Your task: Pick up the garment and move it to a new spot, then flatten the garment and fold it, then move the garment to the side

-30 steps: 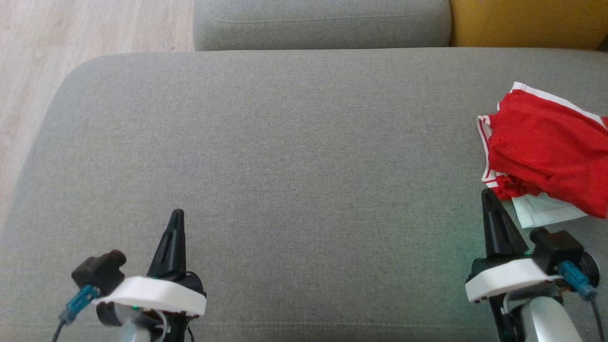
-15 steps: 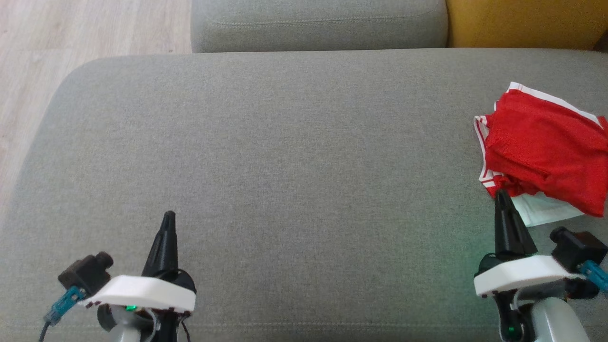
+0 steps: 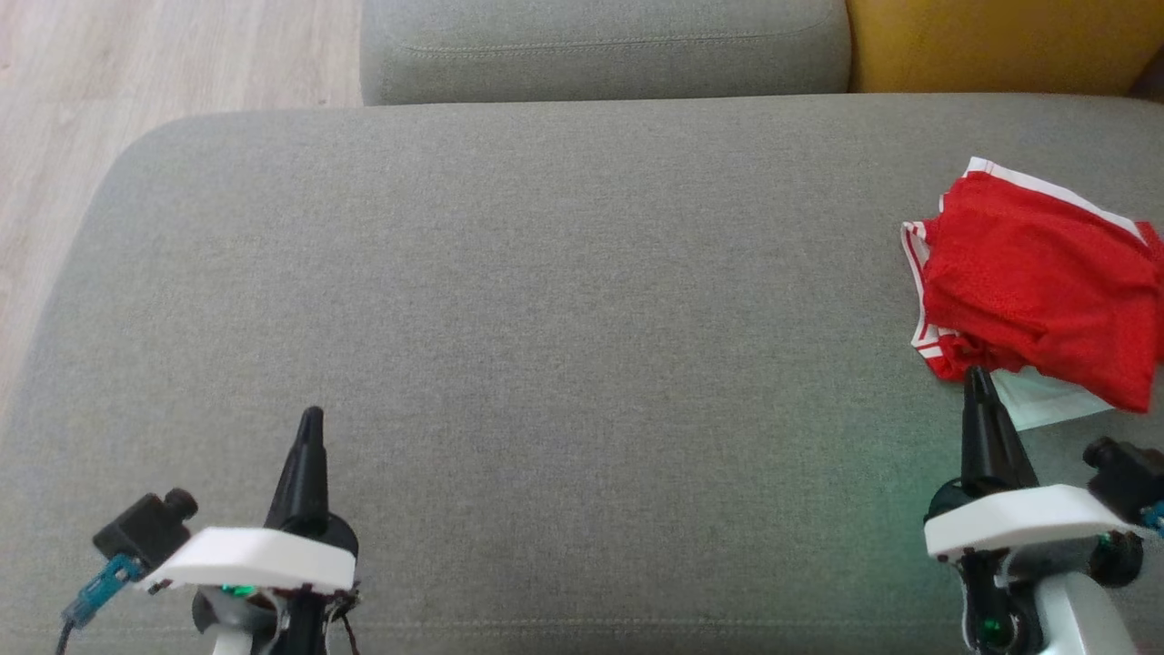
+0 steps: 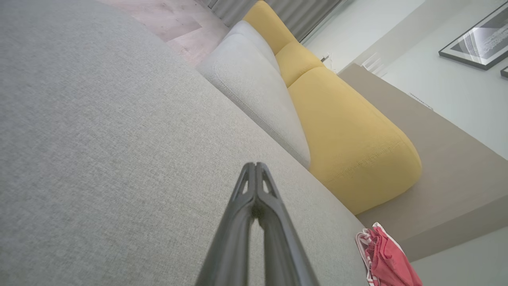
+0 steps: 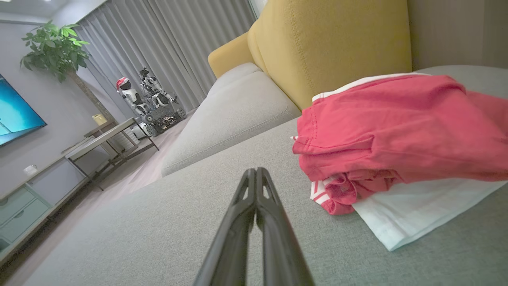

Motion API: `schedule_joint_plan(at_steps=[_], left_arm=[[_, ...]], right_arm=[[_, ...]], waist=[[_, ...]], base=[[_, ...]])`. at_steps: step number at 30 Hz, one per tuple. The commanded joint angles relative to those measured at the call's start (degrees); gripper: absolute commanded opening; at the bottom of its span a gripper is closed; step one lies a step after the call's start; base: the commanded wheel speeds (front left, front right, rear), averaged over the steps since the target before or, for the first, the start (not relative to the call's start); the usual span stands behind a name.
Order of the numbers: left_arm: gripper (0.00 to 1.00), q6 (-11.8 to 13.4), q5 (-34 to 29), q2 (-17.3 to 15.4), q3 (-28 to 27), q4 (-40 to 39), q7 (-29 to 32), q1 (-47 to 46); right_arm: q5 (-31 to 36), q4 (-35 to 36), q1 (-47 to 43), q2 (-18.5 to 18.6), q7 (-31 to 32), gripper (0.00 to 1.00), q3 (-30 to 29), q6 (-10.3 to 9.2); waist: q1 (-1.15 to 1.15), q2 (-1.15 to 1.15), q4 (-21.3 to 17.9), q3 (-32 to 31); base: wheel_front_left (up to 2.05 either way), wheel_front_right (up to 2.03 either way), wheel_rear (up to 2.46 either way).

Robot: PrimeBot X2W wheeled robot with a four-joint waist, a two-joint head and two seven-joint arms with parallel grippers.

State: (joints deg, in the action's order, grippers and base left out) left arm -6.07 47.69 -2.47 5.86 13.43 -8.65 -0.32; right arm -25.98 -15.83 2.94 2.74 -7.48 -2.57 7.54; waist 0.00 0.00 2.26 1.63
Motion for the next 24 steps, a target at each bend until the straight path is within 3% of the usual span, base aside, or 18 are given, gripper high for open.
schedule_joint_plan(at_steps=[1,24], left_arm=[[0.00,-0.2,1.2,-0.8,-1.4,-1.6,0.4,-3.4],[0.00,-0.6,13.6,-1.0,-4.0,-1.0,4.1,-4.0]], right_arm=[[-1.8,2.0,2.6,0.2,0.3,0.00,0.0,-0.02],[-19.7,2.0,2.8,0.2,4.1,0.00,-1.1,-0.03]], waist=[[0.00,0.00,0.0,0.0],[0.00,0.00,-0.6,-0.4]], base=[[0.00,0.00,0.00],[0.00,0.00,0.00]])
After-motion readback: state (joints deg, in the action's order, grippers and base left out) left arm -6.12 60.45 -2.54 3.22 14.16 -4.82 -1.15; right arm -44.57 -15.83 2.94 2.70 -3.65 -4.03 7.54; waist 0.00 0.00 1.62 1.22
